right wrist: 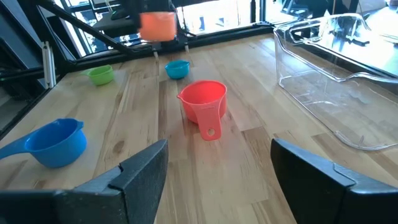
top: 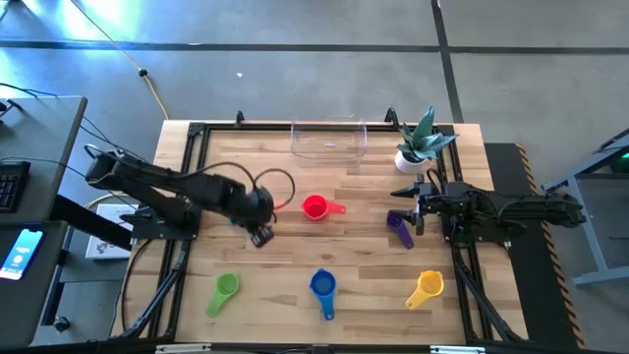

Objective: Nest measuring cups in basket
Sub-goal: Move the orange measuring cup to the center of the table

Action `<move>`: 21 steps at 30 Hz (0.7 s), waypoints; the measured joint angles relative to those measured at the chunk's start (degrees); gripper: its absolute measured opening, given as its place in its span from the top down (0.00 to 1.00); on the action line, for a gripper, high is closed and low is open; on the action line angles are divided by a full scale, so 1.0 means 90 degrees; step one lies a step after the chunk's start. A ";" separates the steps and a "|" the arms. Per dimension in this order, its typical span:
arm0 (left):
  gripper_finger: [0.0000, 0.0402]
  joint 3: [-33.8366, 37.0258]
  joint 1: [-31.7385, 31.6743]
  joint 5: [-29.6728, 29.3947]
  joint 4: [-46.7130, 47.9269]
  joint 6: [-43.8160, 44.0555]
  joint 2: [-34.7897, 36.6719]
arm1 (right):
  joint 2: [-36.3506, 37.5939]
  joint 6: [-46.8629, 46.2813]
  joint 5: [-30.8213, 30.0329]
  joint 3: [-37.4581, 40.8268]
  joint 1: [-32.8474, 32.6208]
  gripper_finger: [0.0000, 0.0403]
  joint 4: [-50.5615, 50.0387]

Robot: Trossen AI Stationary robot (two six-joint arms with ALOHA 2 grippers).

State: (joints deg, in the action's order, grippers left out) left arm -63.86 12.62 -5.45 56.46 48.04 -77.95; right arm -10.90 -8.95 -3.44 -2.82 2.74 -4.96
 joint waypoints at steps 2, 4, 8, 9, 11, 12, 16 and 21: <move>1.00 0.0000 0.0284 0.0025 -0.0348 0.0240 -0.0132 | 0.0000 0.0000 0.0000 0.0000 0.0000 0.32 -0.0001; 1.00 0.0000 0.0542 0.0017 -0.0582 0.0428 -0.0309 | -0.0010 0.0000 -0.0002 -0.0001 0.0000 0.32 0.0001; 1.00 0.0000 0.0913 -0.0079 -0.0937 0.0625 -0.0704 | -0.0022 0.0000 -0.0001 -0.0001 0.0000 0.32 0.0001; 1.00 0.0000 0.0983 -0.0120 -0.0988 0.0655 -0.0819 | -0.0027 0.0000 -0.0002 0.0001 0.0000 0.32 0.0001; 1.00 0.0000 0.1084 -0.0137 -0.1133 0.0658 -0.1028 | -0.0041 0.0000 -0.0001 0.0000 0.0000 0.32 0.0001; 1.00 0.0000 0.1131 -0.0142 -0.1221 0.0658 -0.1142 | -0.0041 0.0000 -0.0002 -0.0001 0.0000 0.32 0.0001; 0.99 0.0000 0.1319 -0.0137 -0.1668 0.0653 -0.1584 | -0.0040 0.0000 -0.0001 -0.0001 0.0000 0.32 0.0001; 0.99 0.0000 0.1483 -0.0121 -0.1940 0.0604 -0.2113 | -0.0039 0.0000 0.0000 0.0001 0.0000 0.32 0.0001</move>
State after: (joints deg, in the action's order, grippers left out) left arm -63.86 25.97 -6.53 39.00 53.47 -96.97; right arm -11.25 -8.95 -3.44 -2.81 2.74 -4.95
